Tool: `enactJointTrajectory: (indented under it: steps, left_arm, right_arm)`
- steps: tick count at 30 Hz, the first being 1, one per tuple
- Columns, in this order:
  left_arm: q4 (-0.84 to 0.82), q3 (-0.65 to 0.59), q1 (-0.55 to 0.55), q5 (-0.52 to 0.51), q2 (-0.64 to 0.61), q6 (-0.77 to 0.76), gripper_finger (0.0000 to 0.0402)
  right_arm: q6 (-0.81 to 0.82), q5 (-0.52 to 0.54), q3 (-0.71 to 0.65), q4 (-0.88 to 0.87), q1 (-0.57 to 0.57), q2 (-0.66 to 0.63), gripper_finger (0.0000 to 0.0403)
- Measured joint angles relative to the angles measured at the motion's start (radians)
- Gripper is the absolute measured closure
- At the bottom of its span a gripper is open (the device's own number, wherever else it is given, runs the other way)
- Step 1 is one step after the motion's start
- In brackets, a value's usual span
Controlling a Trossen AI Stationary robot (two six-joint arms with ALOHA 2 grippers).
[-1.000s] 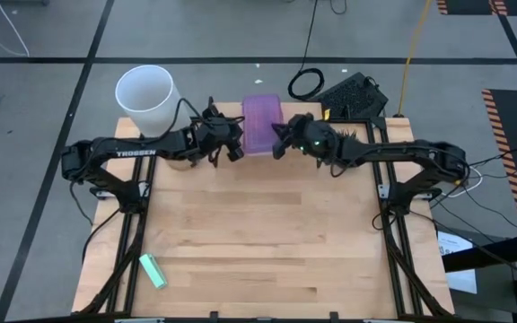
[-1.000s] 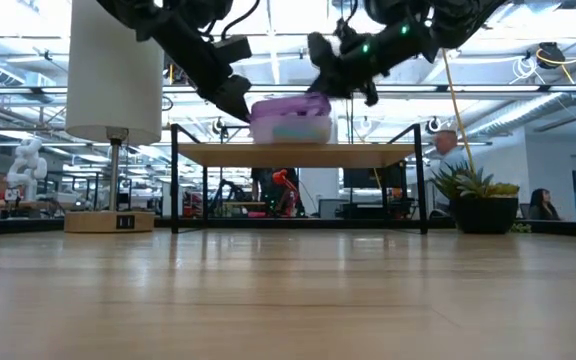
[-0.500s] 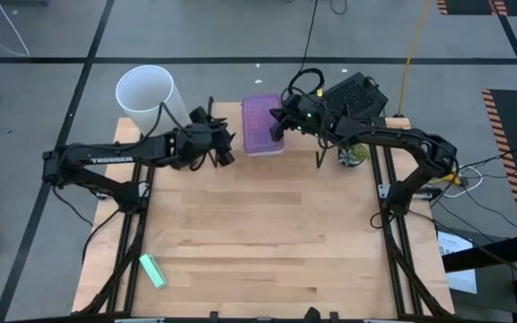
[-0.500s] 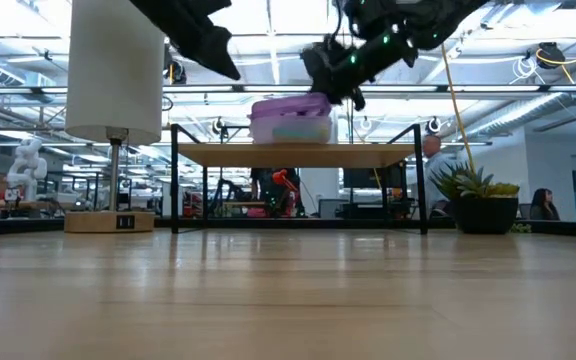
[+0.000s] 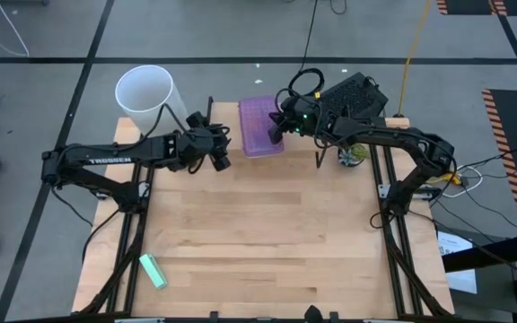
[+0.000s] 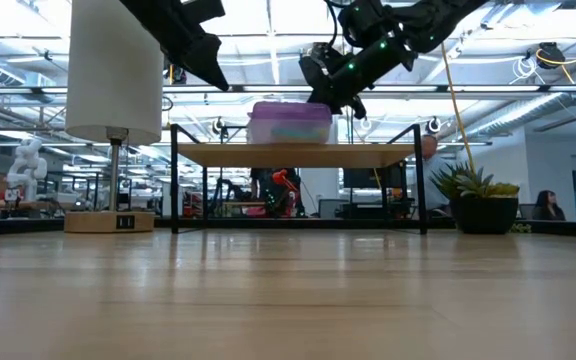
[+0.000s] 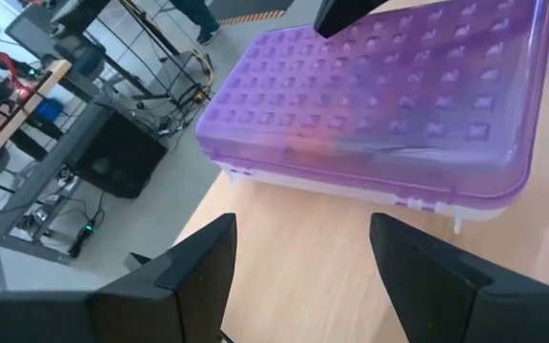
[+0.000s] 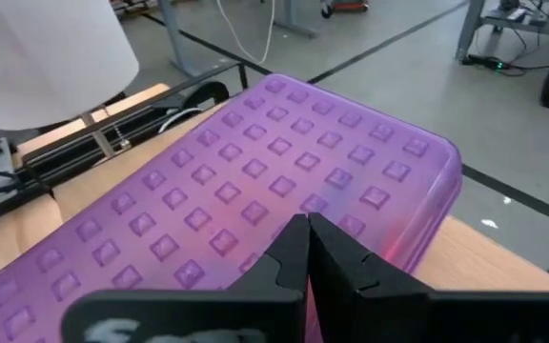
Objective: Pack school essentials
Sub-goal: Put the transparent violet supply box on the shelf
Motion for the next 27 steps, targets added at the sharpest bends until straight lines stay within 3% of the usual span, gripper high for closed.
enactJointTrajectory:
  steps: [27]
  left_arm:
    - [0.007,0.000,0.007,0.011,0.000,-0.028,0.0156]
  right_arm:
    - [0.020,0.085,-0.012,-0.095,0.003,0.055,0.0403]
